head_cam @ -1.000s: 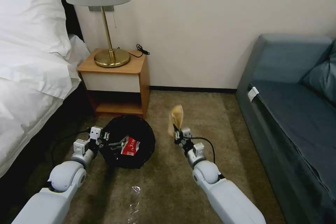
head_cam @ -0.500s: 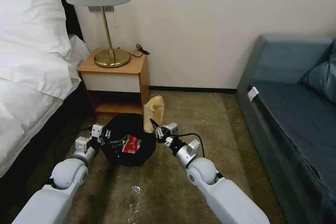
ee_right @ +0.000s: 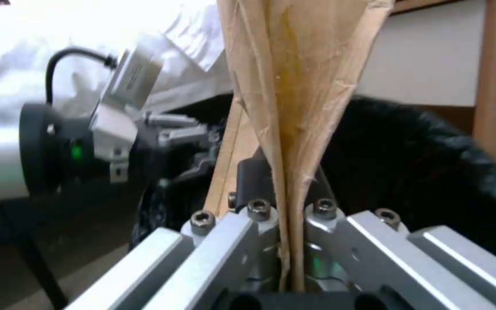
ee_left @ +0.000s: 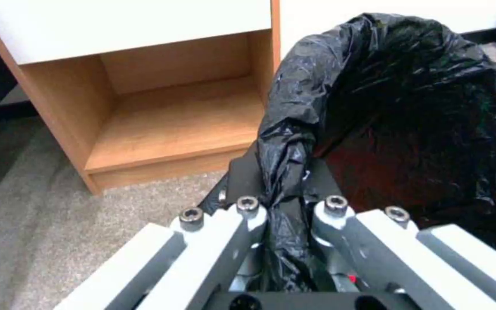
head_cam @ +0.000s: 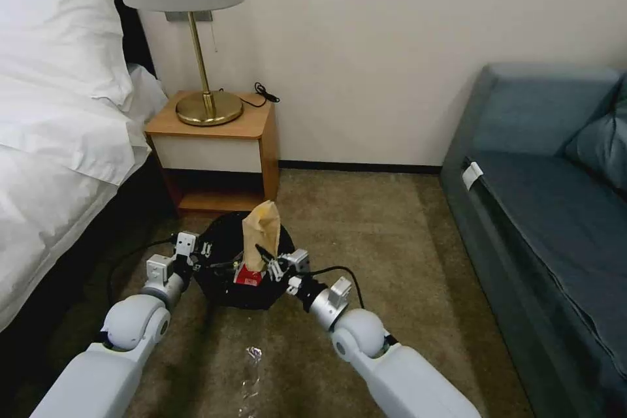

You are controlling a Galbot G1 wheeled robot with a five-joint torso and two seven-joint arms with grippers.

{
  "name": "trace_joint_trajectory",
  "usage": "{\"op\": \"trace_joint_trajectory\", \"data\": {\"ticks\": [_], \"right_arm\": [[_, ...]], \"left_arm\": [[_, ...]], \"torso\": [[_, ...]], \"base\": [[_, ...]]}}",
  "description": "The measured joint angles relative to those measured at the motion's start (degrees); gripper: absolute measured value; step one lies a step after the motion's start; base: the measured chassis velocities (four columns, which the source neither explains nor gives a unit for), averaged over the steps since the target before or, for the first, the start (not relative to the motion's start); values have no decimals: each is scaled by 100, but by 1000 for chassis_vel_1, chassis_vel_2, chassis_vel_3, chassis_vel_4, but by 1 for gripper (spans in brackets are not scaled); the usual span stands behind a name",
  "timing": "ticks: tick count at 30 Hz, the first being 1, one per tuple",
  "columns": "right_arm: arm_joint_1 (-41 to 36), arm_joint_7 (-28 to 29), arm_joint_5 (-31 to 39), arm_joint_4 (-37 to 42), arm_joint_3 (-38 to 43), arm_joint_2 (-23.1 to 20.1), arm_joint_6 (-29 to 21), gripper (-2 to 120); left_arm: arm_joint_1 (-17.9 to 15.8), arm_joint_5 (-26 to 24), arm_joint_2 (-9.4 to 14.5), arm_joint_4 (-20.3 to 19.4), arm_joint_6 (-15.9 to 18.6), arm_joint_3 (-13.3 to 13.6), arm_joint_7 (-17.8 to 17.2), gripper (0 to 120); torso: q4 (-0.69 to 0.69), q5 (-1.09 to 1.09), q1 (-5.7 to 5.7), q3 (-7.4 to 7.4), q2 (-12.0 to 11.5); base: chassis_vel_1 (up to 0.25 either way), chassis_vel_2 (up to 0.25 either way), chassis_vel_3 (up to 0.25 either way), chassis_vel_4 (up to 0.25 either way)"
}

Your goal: Pick up the trash bin, then pick up the garbage on the floor and place it into the trash bin.

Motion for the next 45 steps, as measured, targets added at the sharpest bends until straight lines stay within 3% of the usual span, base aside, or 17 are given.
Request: {"op": "trace_joint_trajectory", "data": {"ticks": [11, 14, 18, 21, 22, 29, 31, 37, 39, 45], "right_arm": [[41, -148, -187, -410, -50, 204, 175, 0], [46, 85, -298, -447, -106, 230, 187, 0], [46, 199, -359, -493, -147, 228, 232, 16], [46, 205, -361, -512, -153, 225, 242, 21], [46, 212, -361, -520, -158, 219, 245, 30], [65, 232, -354, -521, -173, 176, 235, 50], [81, 240, -342, -521, -170, 157, 219, 62], [95, 271, -328, -519, -157, 155, 209, 79], [114, 298, -303, -492, -119, 169, 199, 90], [206, 395, -169, -394, 33, 193, 158, 100]], "left_arm": [[-20, -42, -95, 87, -5, 12, -8, 4], [-34, -36, -123, 127, -8, 31, -11, 4], [-52, -24, -125, 164, -10, 40, -10, 4], [-62, -25, -125, 175, -11, 40, -9, 4], [-77, -29, -125, 184, -11, 41, -9, 4], [-109, -43, -142, 200, -13, 47, -8, 4], [-120, -52, -142, 211, -13, 48, -5, 4], [-129, -69, -140, 215, -14, 46, -5, 4], [-108, -72, -148, 211, -17, 44, -2, 4], [-55, -129, -149, 177, -25, 7, 22, 4]], "torso": [[0, 0, 0, 0, 0], [0, 0, 0, 0, 0], [0, 1, 0, 0, 0], [0, 1, 0, 0, 0], [0, 1, 0, 0, 0], [0, 0, 0, 0, 0], [0, 0, 0, 0, 0], [0, 0, 0, 0, 0], [-1, 0, 0, 0, 0], [0, 0, 0, 0, 0]], "base": [[0, 0, 0, 0], [0, 0, 0, 0], [0, 0, 0, 0], [0, 0, 0, 0], [0, 0, 0, 0], [0, 0, 0, 0], [0, 0, 0, 0], [0, 0, 0, 0], [0, 0, 0, 0], [0, 0, 0, 0]]}}
